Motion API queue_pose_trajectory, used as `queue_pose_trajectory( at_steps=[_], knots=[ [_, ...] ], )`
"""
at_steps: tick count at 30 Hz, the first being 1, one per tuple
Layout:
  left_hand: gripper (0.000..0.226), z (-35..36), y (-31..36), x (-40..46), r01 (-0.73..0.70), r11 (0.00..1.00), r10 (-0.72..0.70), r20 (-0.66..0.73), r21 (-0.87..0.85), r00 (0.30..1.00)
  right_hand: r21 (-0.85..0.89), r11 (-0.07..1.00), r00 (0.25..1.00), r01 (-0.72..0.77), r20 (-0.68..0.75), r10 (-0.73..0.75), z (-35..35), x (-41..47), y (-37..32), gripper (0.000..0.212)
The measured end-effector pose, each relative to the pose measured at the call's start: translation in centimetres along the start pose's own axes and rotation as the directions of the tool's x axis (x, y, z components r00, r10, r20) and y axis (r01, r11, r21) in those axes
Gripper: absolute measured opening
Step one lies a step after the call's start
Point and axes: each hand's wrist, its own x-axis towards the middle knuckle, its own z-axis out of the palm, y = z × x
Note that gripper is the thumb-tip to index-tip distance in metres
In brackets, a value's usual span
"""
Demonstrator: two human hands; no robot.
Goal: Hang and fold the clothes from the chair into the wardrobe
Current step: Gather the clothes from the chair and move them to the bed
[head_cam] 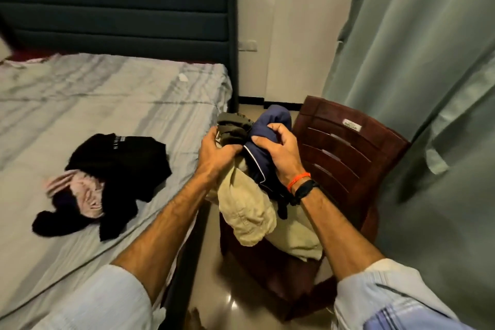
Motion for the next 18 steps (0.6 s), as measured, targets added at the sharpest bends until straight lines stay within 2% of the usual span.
queue_pose_trajectory(
  at_steps=[10, 14, 18],
  knots=[
    [0.054, -19.2, -0.5, 6.4, 0.009, 0.999, 0.0, -0.264, 0.035, 0.964, 0.02, 0.997, 0.965, 0.071, 0.252, -0.073, 20.4, 4.4, -1.4, 0.046],
    [0.053, -25.2, 0.1, 8.4, 0.02, 0.999, -0.01, -0.334, 0.029, 0.943, 0.03, 0.997, 0.944, 0.076, 0.319, -0.082, 27.2, 5.9, -1.9, 0.042],
    [0.051, -30.3, 0.4, 10.6, 0.041, 0.998, -0.056, -0.386, -0.047, 0.921, 0.052, 0.997, 0.915, 0.049, 0.397, -0.066, 33.7, 7.7, -2.6, 0.041]
  ],
)
